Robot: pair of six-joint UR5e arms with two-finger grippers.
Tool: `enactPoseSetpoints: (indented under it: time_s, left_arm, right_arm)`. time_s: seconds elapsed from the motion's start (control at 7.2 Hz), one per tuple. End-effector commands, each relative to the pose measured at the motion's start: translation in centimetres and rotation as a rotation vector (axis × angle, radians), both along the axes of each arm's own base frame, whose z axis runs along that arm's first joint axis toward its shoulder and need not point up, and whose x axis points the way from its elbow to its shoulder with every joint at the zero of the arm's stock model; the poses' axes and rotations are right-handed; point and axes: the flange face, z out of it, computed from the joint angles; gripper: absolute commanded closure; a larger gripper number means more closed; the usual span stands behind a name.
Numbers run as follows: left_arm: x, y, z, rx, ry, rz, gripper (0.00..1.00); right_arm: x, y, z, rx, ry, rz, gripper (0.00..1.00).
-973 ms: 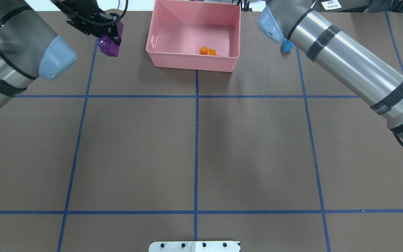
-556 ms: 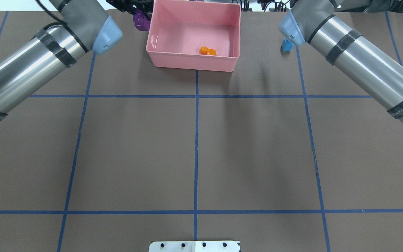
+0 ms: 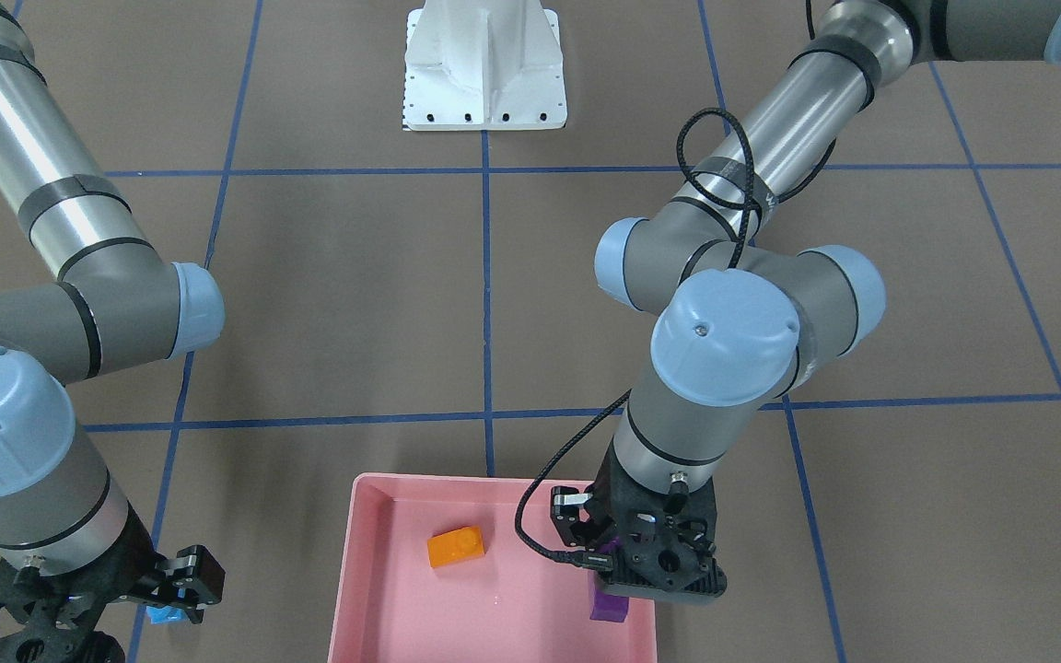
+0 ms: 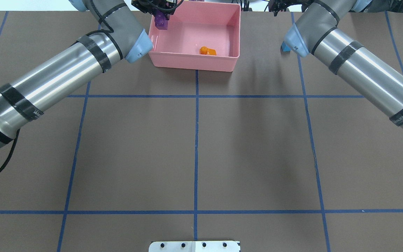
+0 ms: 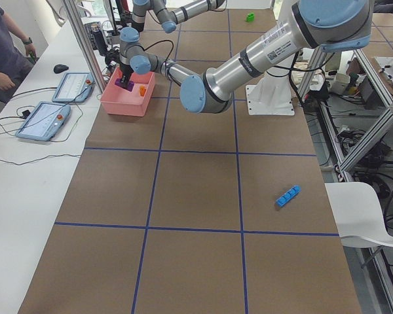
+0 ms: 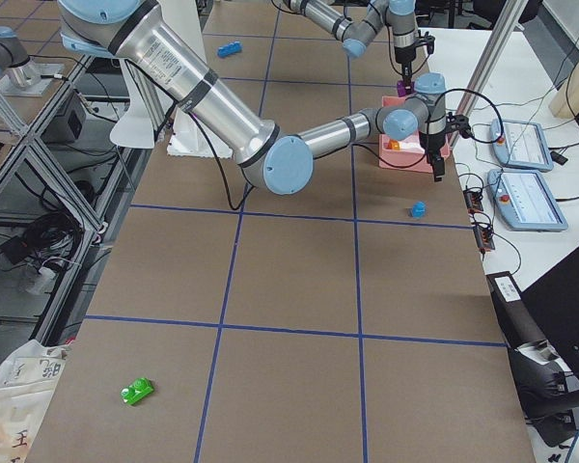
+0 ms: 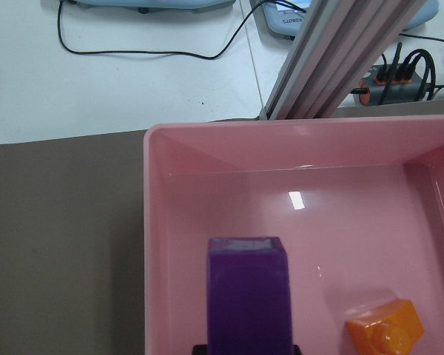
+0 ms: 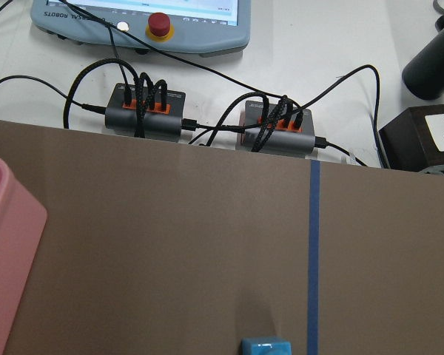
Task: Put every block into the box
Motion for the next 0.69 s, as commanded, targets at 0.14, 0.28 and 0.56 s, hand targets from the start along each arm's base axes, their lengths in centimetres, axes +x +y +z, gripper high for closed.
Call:
enactPoseSetpoints:
  time_s: [0.14, 0.28, 0.56]
  left_arm:
    - [2.5, 0.4, 1.2, 0.019, -0.038, -0.027, 1.00]
    - [2.7, 0.6, 1.0, 0.023, -0.038, -0.027, 1.00]
    - [2.8, 0.6, 0.6, 0.026, -0.035, -0.026, 1.00]
  right_arm:
    - [-1.3, -0.2, 6.2, 0.016, 0.006, -0.002, 0.01]
    - [-3.2, 0.8, 6.5, 0.017, 0.008, -0.026, 0.01]
    - [-5.4, 1.8, 8.6, -0.009, 0.033, -0.050, 0.01]
